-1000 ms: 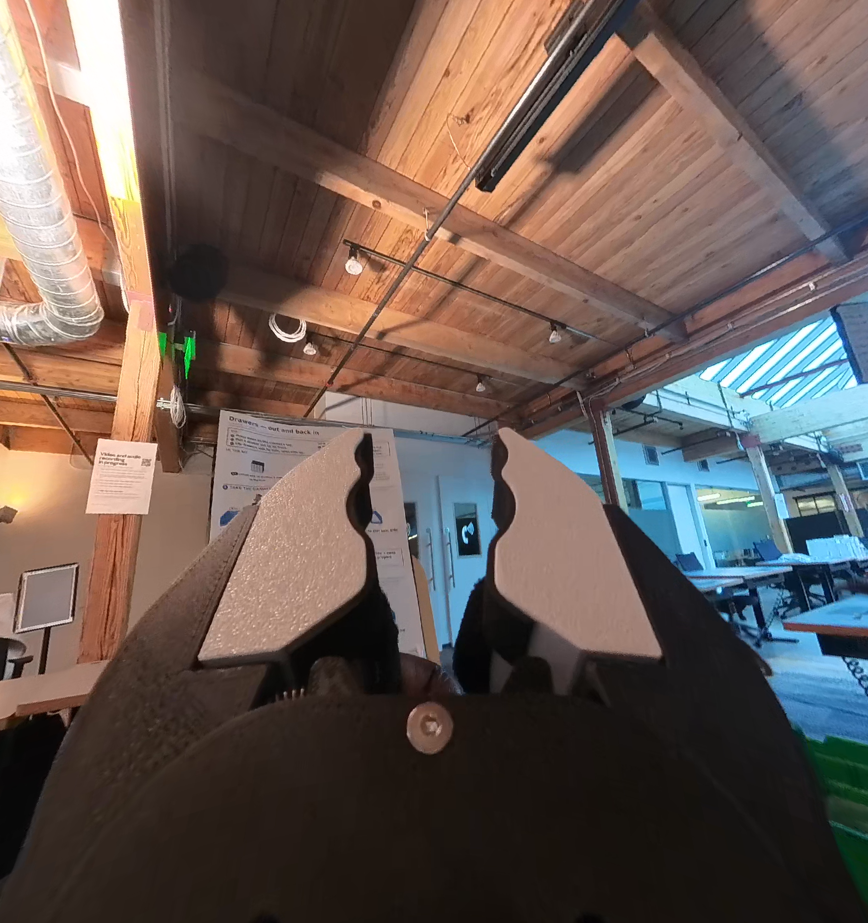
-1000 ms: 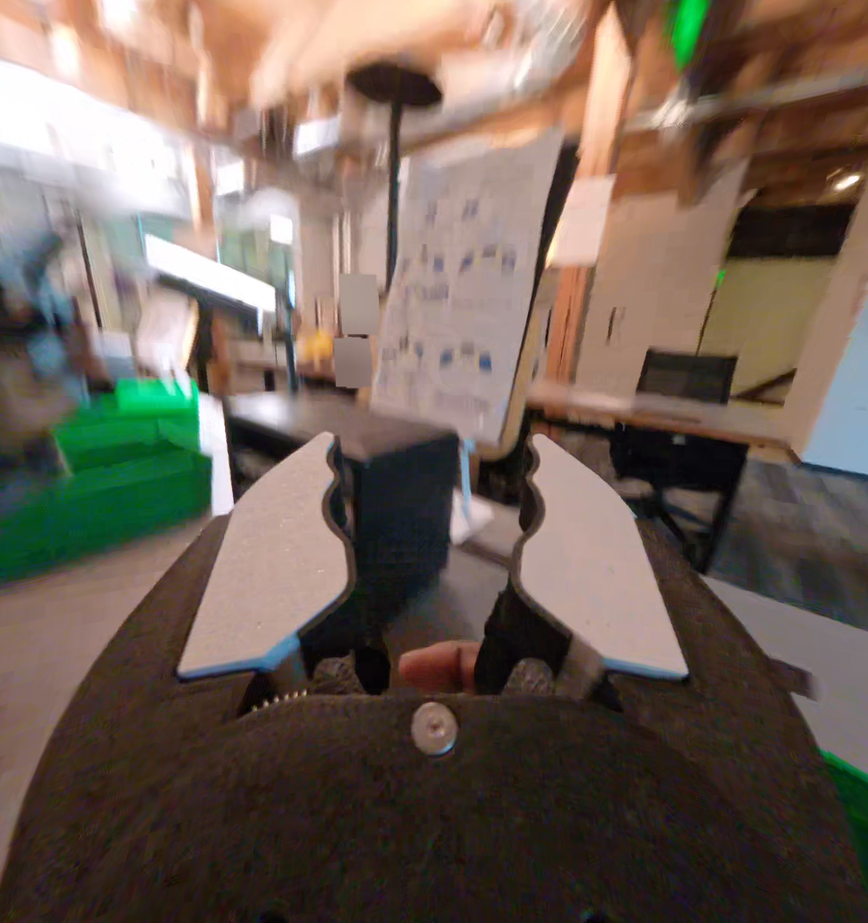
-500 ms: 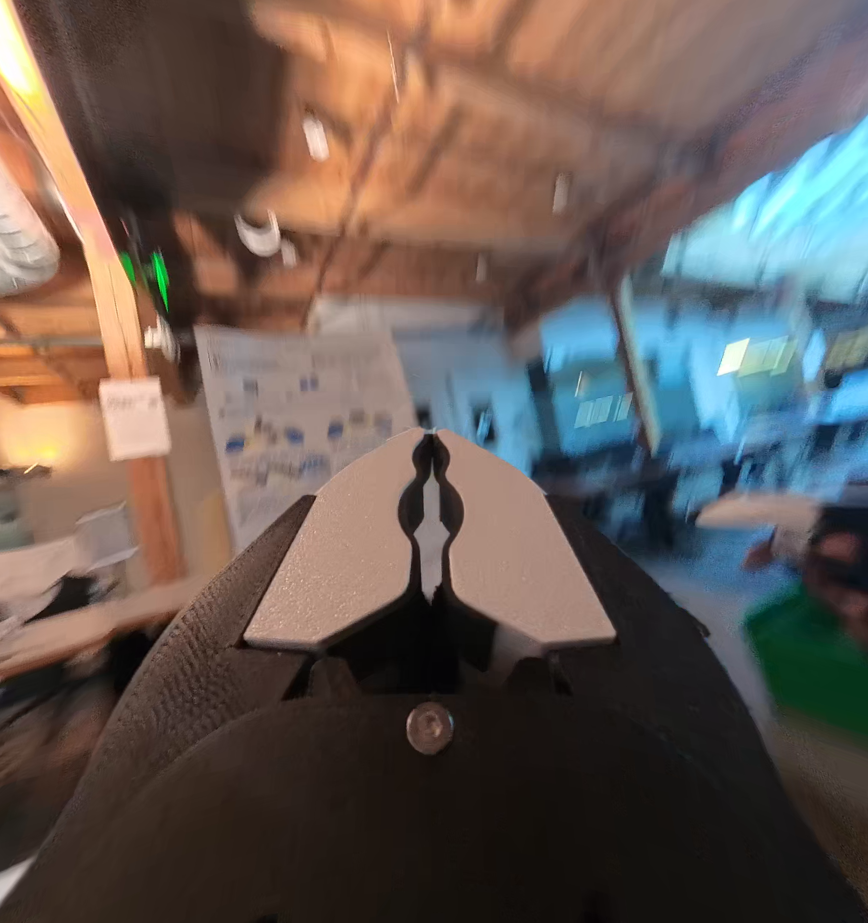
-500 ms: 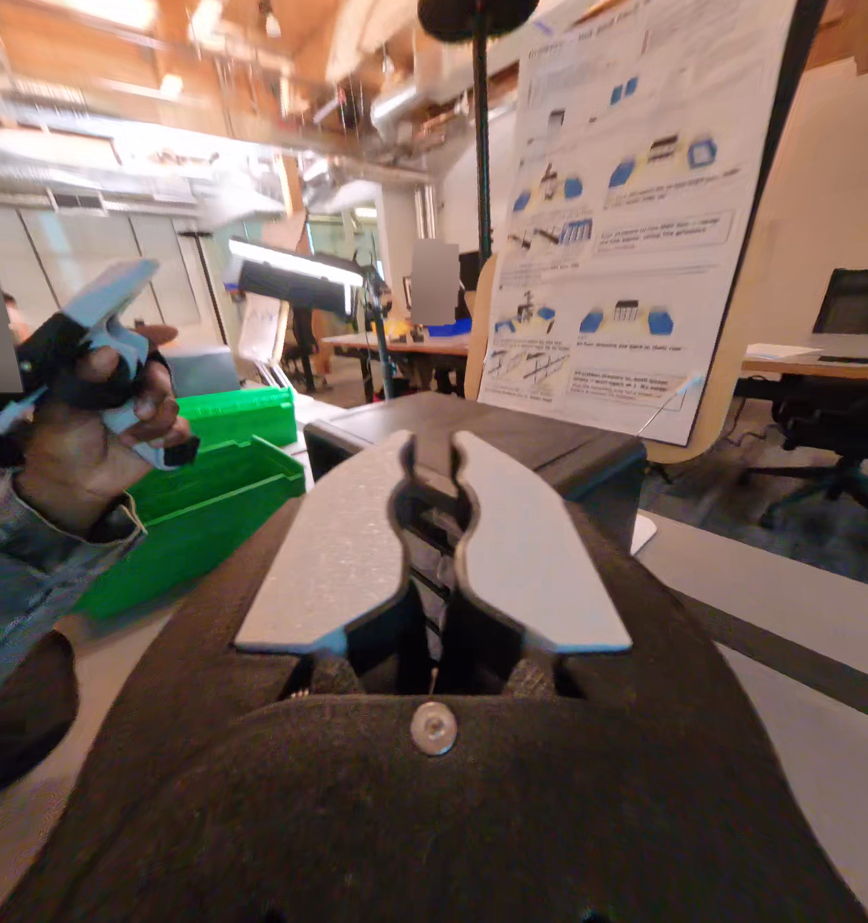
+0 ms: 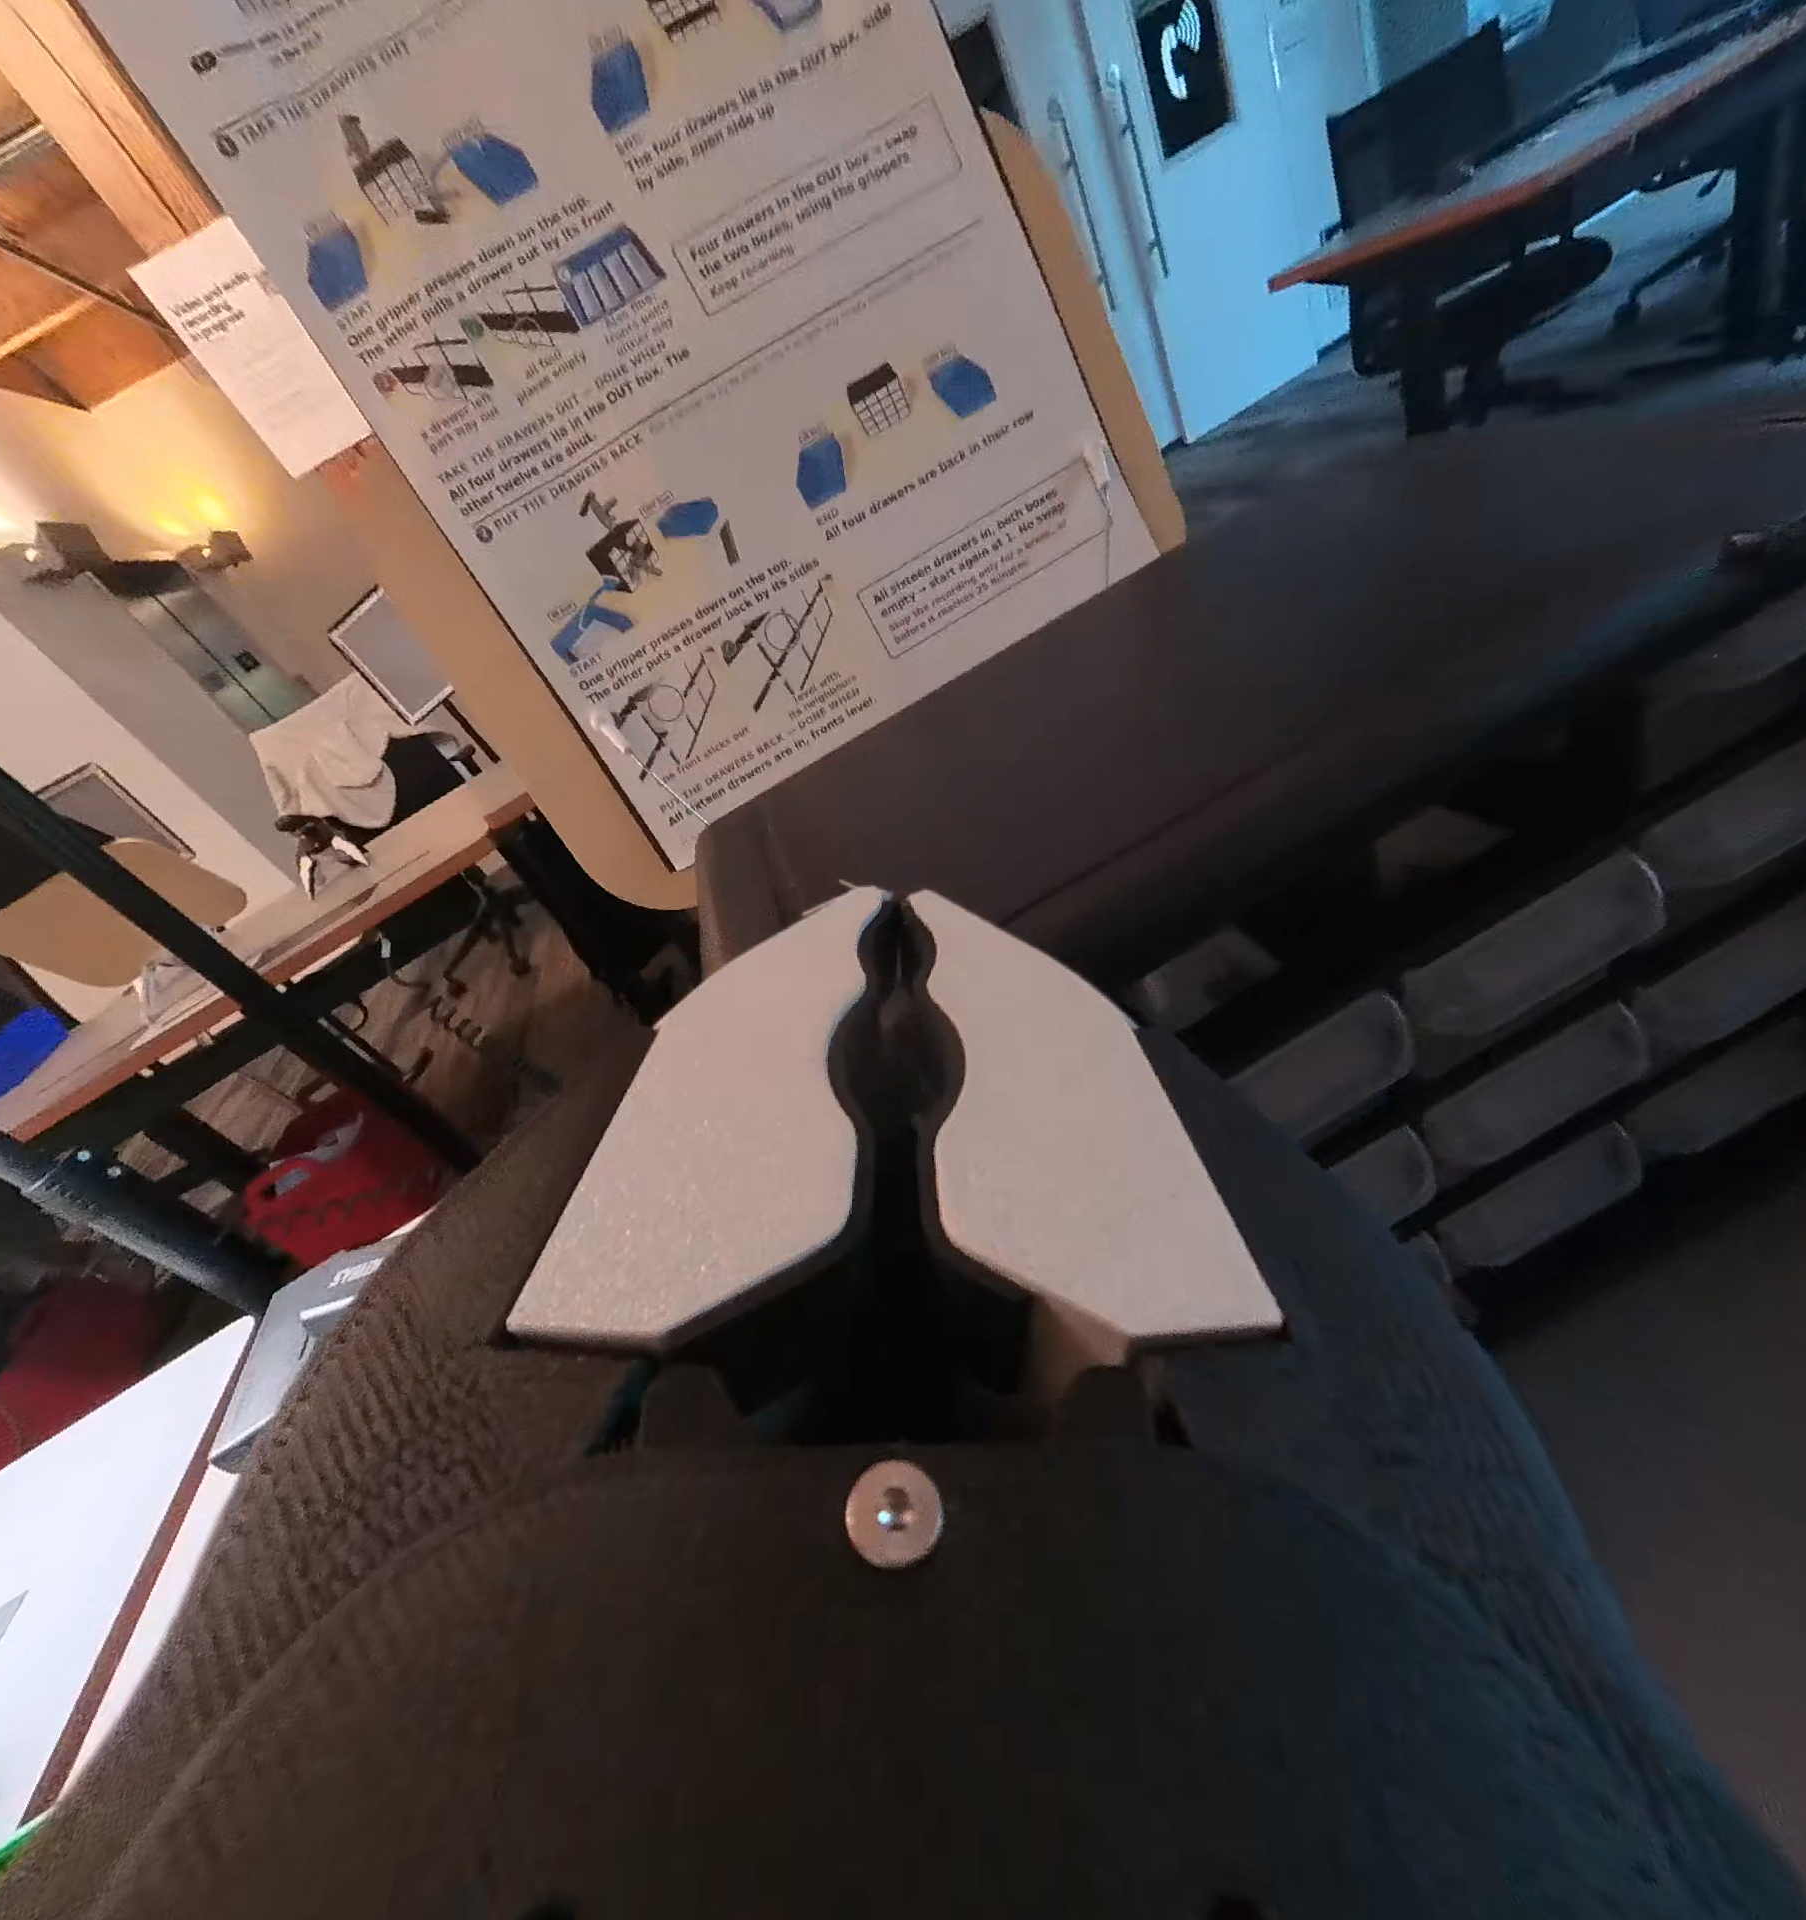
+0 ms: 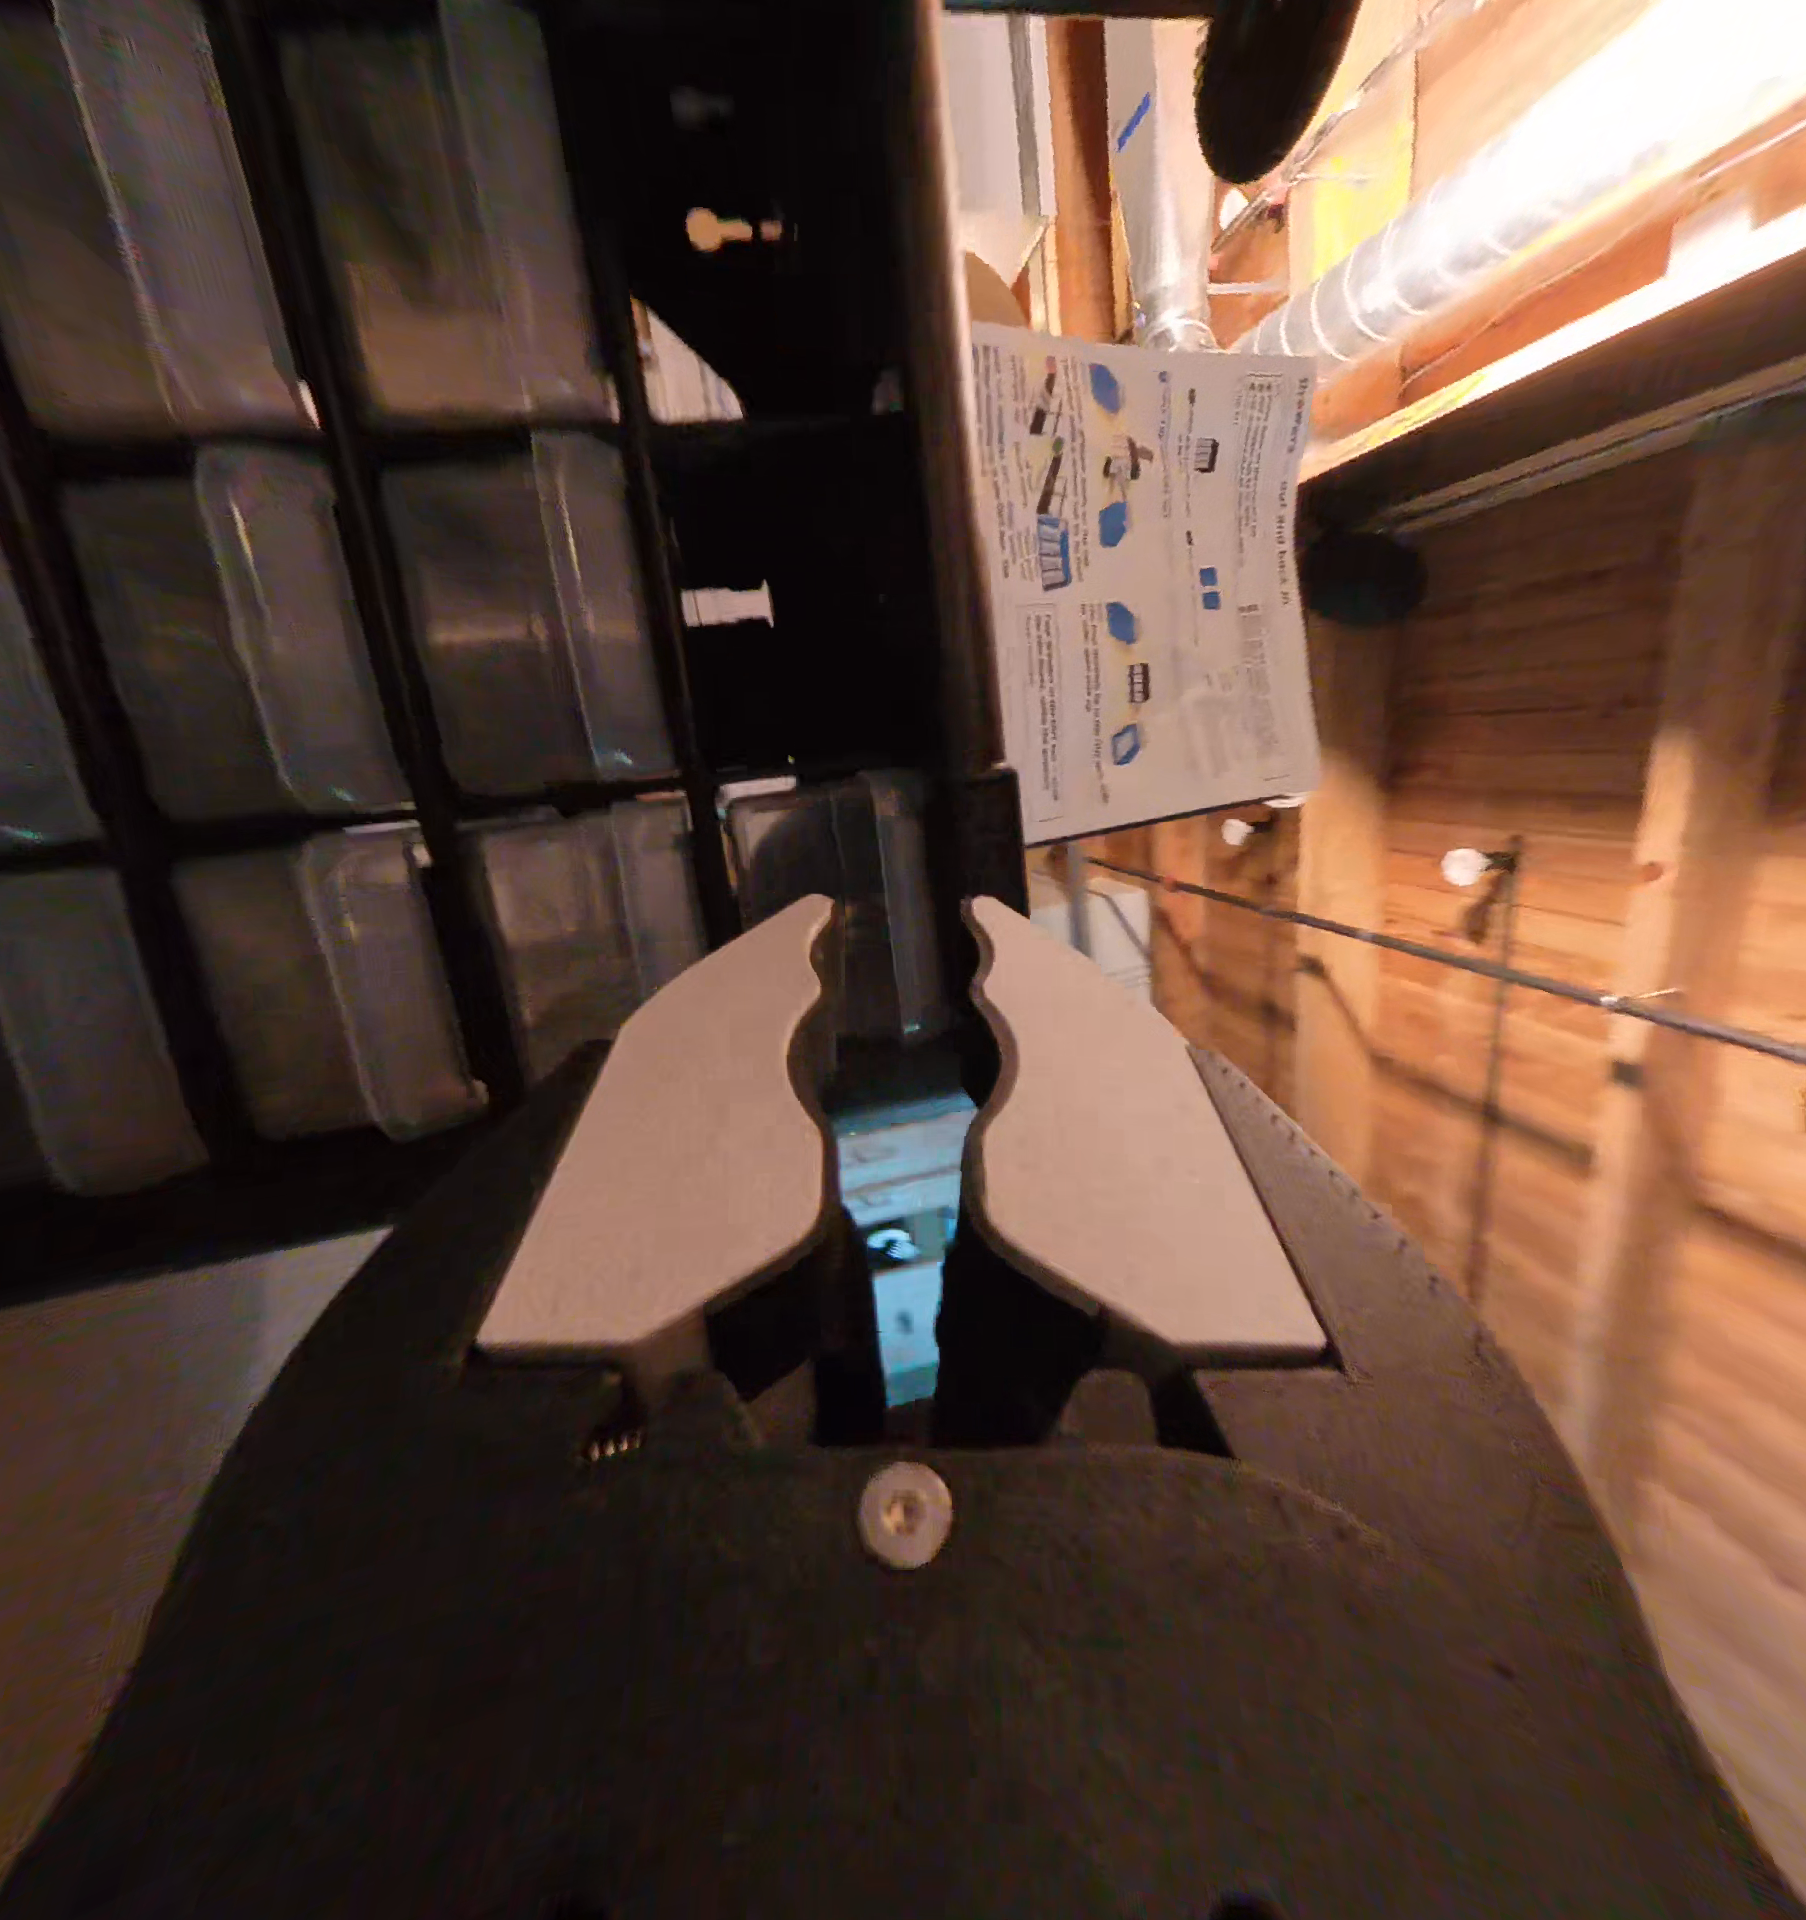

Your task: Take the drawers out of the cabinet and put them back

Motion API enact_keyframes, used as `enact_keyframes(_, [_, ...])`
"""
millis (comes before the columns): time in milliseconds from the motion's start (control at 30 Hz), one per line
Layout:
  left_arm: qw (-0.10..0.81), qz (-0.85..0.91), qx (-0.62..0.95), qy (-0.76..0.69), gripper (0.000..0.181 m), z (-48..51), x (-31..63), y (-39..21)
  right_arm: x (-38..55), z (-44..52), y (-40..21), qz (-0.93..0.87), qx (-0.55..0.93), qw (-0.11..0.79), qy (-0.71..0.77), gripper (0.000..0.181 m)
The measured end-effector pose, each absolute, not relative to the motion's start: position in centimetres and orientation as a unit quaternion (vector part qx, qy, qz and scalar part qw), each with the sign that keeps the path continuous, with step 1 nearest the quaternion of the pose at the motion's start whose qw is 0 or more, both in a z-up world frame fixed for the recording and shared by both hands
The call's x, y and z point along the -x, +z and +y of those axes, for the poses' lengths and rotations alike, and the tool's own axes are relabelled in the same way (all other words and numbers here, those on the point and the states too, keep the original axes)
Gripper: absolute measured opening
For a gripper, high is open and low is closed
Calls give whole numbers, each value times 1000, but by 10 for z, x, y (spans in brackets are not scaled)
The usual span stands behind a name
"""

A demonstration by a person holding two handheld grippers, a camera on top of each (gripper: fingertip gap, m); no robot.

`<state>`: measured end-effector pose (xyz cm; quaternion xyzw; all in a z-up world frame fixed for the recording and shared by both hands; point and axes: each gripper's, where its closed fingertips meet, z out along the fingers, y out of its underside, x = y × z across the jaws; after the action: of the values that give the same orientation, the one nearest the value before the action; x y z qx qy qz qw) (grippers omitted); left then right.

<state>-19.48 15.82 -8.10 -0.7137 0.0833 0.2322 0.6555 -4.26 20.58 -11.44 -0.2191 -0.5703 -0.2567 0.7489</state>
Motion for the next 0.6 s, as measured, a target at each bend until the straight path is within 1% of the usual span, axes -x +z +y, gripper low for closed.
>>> enact_keyframes(100, [651, 86, 712, 249, 1, 157, 197, -80, 43, 216, -114, -560, 209, 741, -305, 16])
enact_keyframes(200, [621, 102, 719, 296, 1, 152, 201, -79, 42, 220, -113, -557, 210, 741, -312, 7])
enact_keyframes(267, [602, 106, 729, 309, 0, 149, 201, -80, 42, 220, -112, -558, 209, 741, -311, 5])
enact_keyframes(333, [594, 110, 740, 297, 0, 147, 199, -82, 43, 220, -112, -561, 214, 737, -311, 5])
enact_keyframes(467, [606, 98, 750, 247, 1, 146, 201, -84, 42, 219, -112, -561, 215, 733, -319, 5])
enact_keyframes(600, [605, 98, 750, 250, 1, 144, 203, -84, 39, 210, -112, -559, 206, 737, -318, 5])
